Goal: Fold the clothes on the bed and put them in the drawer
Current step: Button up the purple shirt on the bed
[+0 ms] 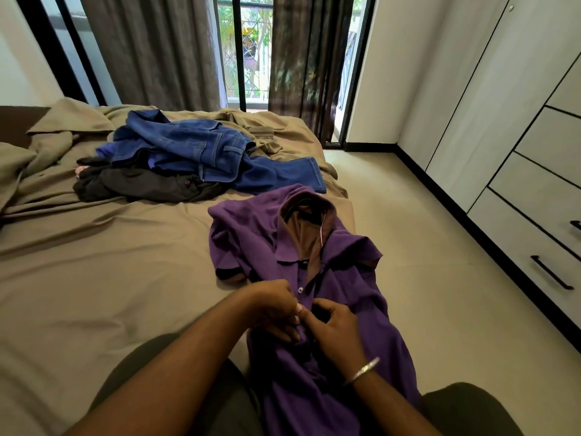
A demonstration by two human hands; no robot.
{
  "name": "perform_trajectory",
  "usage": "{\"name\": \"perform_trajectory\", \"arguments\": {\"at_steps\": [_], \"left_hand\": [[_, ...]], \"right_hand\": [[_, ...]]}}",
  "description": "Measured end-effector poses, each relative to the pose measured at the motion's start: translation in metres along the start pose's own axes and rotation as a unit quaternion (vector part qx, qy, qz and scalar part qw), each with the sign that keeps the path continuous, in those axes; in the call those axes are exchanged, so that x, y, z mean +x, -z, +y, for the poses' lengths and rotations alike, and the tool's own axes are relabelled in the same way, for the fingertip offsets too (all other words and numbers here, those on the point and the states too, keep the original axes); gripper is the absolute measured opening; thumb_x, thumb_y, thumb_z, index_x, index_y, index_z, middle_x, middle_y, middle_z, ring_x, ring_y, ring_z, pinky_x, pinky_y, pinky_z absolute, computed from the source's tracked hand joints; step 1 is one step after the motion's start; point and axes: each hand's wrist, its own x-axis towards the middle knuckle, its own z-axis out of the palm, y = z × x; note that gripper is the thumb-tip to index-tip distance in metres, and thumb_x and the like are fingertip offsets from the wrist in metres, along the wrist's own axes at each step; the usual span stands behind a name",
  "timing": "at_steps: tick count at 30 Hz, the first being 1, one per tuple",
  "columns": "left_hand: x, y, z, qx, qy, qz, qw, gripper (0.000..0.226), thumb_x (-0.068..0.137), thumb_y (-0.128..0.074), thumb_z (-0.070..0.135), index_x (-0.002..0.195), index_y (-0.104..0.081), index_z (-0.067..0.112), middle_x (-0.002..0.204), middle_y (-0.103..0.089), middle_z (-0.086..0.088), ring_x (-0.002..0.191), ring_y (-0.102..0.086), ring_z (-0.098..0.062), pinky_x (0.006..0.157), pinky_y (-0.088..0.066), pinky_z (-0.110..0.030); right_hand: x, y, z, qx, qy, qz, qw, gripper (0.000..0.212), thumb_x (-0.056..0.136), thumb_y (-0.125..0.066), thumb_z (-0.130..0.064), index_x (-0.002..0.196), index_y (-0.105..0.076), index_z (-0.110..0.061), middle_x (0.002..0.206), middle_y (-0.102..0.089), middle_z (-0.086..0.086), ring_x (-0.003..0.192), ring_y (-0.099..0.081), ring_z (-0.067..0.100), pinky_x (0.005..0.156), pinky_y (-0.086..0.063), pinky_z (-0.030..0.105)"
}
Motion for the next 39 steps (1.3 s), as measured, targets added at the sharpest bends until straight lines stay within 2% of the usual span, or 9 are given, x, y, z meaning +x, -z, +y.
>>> {"name": "perform_trajectory", "arguments": {"at_steps": [8,15,18,22,26,30,32,36,39], "left_hand": [[0.005,0.008,0.002,0.062,-0.006,0.049,0.997,0.017,0.090,-0.069,0.006,0.085,-0.054,0.012,0.067,-0.060,-0.009,0.057,-0.062,-0.017,0.050,-0.054,-0.027],[0.007,0.006,0.005,0.056,-0.018,0.023,0.998,0.017,0.092,-0.067,0.007,0.092,-0.052,0.015,0.081,-0.065,-0.005,0.068,-0.065,-0.013,0.067,-0.056,-0.028],[0.008,0.007,0.005,0.050,-0.004,0.020,0.999,0.017,0.090,-0.068,0.007,0.096,-0.054,0.015,0.088,-0.071,-0.008,0.071,-0.069,-0.018,0.059,-0.056,-0.029],[0.017,0.020,0.001,0.081,-0.090,0.223,0.967,0.010,0.089,-0.058,0.017,0.092,-0.067,0.014,0.081,-0.075,-0.003,0.070,-0.071,-0.022,0.068,-0.061,-0.034],[0.027,0.032,-0.003,0.151,-0.194,0.404,0.881,0.023,0.092,-0.049,0.022,0.107,-0.065,0.028,0.107,-0.067,0.004,0.096,-0.062,-0.022,0.079,-0.053,-0.038],[0.040,0.044,0.000,0.288,-0.244,0.339,0.862,0.053,0.092,-0.045,0.015,0.138,-0.049,0.041,0.149,-0.043,0.018,0.123,-0.044,-0.017,0.096,-0.046,-0.045],[0.045,0.055,0.004,0.314,-0.233,0.306,0.868,0.058,0.094,-0.042,0.017,0.144,-0.040,0.046,0.155,-0.033,0.021,0.130,-0.041,-0.016,0.101,-0.041,-0.046],[0.064,0.067,0.011,0.402,-0.228,0.245,0.852,0.049,0.092,-0.057,0.047,0.140,-0.045,0.046,0.152,-0.037,0.018,0.134,-0.040,-0.016,0.099,-0.040,-0.043],[0.076,0.073,0.008,0.405,-0.251,0.276,0.835,0.039,0.086,-0.065,0.053,0.123,-0.059,0.042,0.135,-0.050,0.015,0.123,-0.049,-0.014,0.088,-0.047,-0.039]], "right_hand": [[-0.023,0.016,-0.008,0.220,-0.082,0.003,0.972,0.007,0.094,-0.061,-0.012,0.097,-0.064,-0.007,0.084,-0.072,0.012,0.062,-0.064,0.019,0.055,-0.054,0.027],[-0.029,0.010,-0.004,0.180,-0.005,0.013,0.984,0.011,0.081,-0.075,-0.003,0.092,-0.075,-0.006,0.089,-0.076,0.006,0.086,-0.074,0.021,0.075,-0.059,0.028],[-0.026,0.010,-0.001,0.112,-0.006,0.014,0.994,0.008,0.086,-0.072,-0.007,0.089,-0.076,-0.014,0.085,-0.076,-0.001,0.083,-0.073,0.016,0.076,-0.059,0.032],[-0.017,0.018,-0.010,0.104,-0.005,0.058,0.993,0.010,0.093,-0.064,-0.013,0.089,-0.073,-0.017,0.080,-0.073,0.002,0.073,-0.071,0.014,0.061,-0.057,0.029],[0.011,0.039,-0.017,-0.061,0.130,0.163,0.976,0.023,0.086,-0.068,-0.001,0.099,-0.071,-0.021,0.102,-0.069,-0.011,0.090,-0.065,0.004,0.076,-0.052,0.016],[0.056,0.052,-0.013,-0.202,0.210,0.040,0.956,0.046,0.083,-0.069,-0.005,0.123,-0.066,-0.027,0.132,-0.059,-0.014,0.115,-0.054,0.009,0.101,-0.041,0.020],[0.077,0.055,-0.013,-0.257,0.235,-0.045,0.936,0.057,0.082,-0.069,-0.014,0.134,-0.058,-0.032,0.142,-0.051,-0.019,0.106,-0.049,0.013,0.097,-0.035,0.015],[0.109,0.058,-0.007,-0.355,0.269,-0.150,0.883,0.047,0.082,-0.055,-0.037,0.129,-0.061,-0.037,0.141,-0.051,-0.023,0.093,-0.037,0.014,0.082,-0.046,0.037],[0.125,0.072,-0.005,-0.351,0.305,-0.157,0.871,0.032,0.084,-0.051,-0.034,0.108,-0.071,-0.023,0.126,-0.064,-0.012,0.112,-0.043,0.020,0.095,-0.044,0.036]]}}
